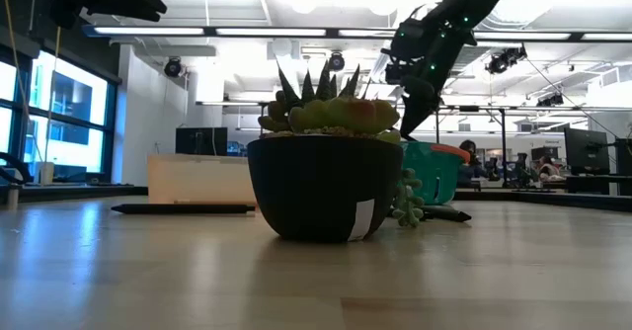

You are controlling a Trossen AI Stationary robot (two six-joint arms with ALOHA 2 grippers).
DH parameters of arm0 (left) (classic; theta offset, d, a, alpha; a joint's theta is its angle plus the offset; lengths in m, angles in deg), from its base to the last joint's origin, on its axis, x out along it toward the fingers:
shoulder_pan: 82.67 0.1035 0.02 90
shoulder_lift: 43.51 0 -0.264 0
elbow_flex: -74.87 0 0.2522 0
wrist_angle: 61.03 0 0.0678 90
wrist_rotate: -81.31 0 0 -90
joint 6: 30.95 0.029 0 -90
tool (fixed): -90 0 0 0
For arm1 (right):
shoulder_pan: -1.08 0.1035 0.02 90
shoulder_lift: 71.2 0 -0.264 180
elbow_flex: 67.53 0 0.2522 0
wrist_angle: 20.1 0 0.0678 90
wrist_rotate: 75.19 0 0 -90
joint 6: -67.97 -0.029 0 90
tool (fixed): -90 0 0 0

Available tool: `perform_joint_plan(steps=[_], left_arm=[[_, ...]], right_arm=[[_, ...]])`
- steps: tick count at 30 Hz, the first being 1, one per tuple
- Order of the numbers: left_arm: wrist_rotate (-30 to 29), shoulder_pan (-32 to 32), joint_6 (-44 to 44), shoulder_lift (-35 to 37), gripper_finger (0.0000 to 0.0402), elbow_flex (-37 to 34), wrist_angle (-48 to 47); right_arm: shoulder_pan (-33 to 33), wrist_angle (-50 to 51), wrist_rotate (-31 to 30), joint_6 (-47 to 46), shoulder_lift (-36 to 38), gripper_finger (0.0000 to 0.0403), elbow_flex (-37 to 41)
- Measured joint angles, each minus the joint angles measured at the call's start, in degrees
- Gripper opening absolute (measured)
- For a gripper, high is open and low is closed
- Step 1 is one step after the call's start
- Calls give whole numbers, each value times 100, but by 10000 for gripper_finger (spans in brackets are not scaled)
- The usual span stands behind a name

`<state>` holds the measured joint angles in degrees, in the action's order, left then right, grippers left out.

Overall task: Sort pens & pencils
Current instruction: Put the black pen into the green basket

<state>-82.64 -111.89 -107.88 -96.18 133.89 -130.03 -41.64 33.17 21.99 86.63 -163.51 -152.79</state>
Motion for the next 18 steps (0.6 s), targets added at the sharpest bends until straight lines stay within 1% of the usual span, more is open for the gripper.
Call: perform_joint_plan(steps=[10, 18], left_arm=[[-7, 0, -2, 0, 76, 0, -18], [-20, -1, -4, 0, 76, 0, 23]], right_arm=[[8, 359, 1, 430, -120, 0, 0], [274, 375, -26, 588, -346, 0, 0]])
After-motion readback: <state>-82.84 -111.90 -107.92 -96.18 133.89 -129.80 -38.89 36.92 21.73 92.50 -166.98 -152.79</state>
